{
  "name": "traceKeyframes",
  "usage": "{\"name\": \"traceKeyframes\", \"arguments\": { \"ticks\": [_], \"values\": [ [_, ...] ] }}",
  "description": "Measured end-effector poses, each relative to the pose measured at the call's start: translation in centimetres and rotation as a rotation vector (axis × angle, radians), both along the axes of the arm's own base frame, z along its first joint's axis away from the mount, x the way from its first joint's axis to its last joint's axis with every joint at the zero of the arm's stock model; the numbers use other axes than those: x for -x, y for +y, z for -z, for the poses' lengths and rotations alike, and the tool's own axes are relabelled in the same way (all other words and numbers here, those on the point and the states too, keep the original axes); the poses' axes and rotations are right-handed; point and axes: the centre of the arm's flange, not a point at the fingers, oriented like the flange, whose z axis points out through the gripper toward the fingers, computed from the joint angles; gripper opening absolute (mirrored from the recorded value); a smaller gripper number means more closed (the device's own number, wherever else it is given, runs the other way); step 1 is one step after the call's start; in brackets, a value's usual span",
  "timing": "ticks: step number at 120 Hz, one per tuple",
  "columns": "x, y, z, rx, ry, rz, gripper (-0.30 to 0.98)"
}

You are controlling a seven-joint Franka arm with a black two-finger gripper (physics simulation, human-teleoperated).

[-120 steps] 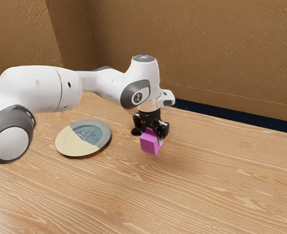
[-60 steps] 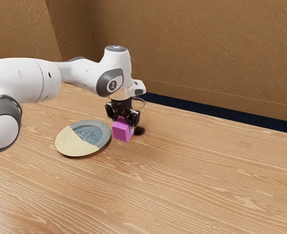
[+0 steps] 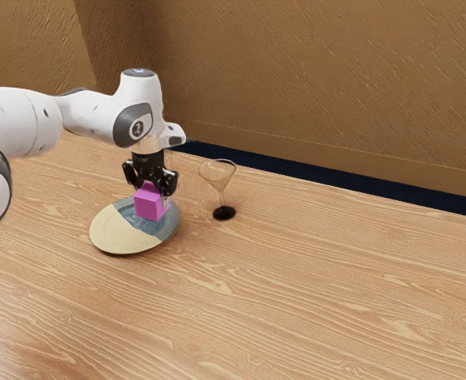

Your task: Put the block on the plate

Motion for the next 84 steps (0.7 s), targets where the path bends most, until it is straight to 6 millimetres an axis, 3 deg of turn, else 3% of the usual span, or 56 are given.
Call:
{"name": "traceKeyframes", "arguments": {
  "ticks": [30,41,65,84],
  "values": [
    [1.0,4.6,0.5,0.002,0.017,-0.033,0.37],
    [1.0,6.0,2.4,0.01,0.042,-0.04,0.37],
    [1.0,6.4,5.5,0.027,0.08,-0.02,0.37],
    [0.8,6.4,5.9,0.03,0.083,-0.003,0.4]
  ]
}}
